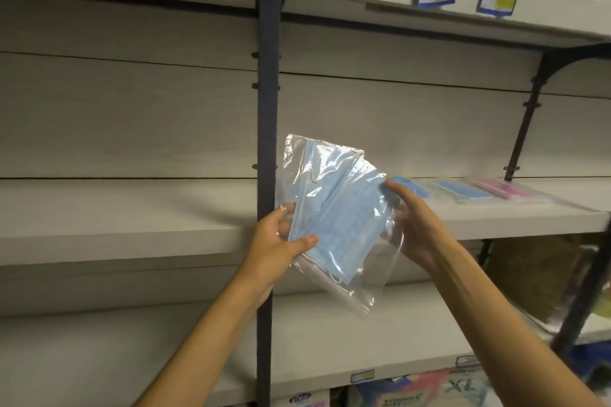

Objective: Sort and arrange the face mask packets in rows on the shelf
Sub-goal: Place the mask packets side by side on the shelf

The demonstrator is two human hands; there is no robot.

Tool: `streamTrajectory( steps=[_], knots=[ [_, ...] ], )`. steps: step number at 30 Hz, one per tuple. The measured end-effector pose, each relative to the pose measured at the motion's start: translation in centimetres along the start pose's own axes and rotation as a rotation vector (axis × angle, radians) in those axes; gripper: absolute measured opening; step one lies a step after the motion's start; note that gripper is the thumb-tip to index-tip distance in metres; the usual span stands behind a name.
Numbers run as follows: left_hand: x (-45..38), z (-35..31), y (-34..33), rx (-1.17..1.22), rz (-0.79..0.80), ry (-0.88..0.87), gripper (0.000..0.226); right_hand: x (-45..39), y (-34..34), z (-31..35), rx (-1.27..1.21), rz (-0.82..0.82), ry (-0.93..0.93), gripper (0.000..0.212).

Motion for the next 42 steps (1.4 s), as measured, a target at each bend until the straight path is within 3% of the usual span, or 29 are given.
streamTrajectory(
  steps=[5, 11, 15, 20, 23, 32, 38, 42],
  knots=[
    [-3.2, 1.5, -3.8, -0.002, -0.121, -0.026, 0.045, -3.3, 4.0, 0.2, -0.098, 0.076, -0.067, 0.023],
    [-6.6, 2.9, -6.7, -0.015, -0.276, -0.066, 0.049, -6.3, 7.5, 0.1, 0.222, 0.113, -0.043, 0.030],
    [-8.5, 3.7, -7.8, -0.040, -0.305, -0.071, 0.054, -8.3, 9.0, 0.8, 0.275, 0.084, 0.017, 0.025],
    [-10.9, 4.1, -8.9, -0.021, -0.297, -0.051, 0.038, -10.7, 10.0, 1.8, 0.302, 0.050, 0.084, 0.008],
    [-12.5, 3.8, -8.0, -0.053, -0.352, -0.020, 0.034, -12.1, 10.8, 3.1, 0.302, -0.009, 0.127, 0.011],
    [-18.2, 3.8, 0.5, -0.594, -0.593, 0.228, 0.050, -15.9, 12.9, 4.0, 0.390, -0.133, 0.164, 0.016],
    [-19.8, 4.8, 2.0, -0.933, -0.502, 0.278, 0.029, -17.3, 13.5, 2.8, 0.395, -0.161, 0.151, 0.013],
    [-19.8, 5.5, 2.7, -1.134, -0.456, 0.265, 0.039, -18.1, 12.9, 1.9, 0.413, -0.140, 0.143, 0.014]
  ],
)
Point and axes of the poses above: each hand's wrist, its own x-axis away from the middle knuckle, its own y-axis out of the back of the hand, z = x × y, the point moved 9 cm from there along -x, towards the middle knuckle, and after that the axes turned 11 degrees about x, right-handed, at the moved point
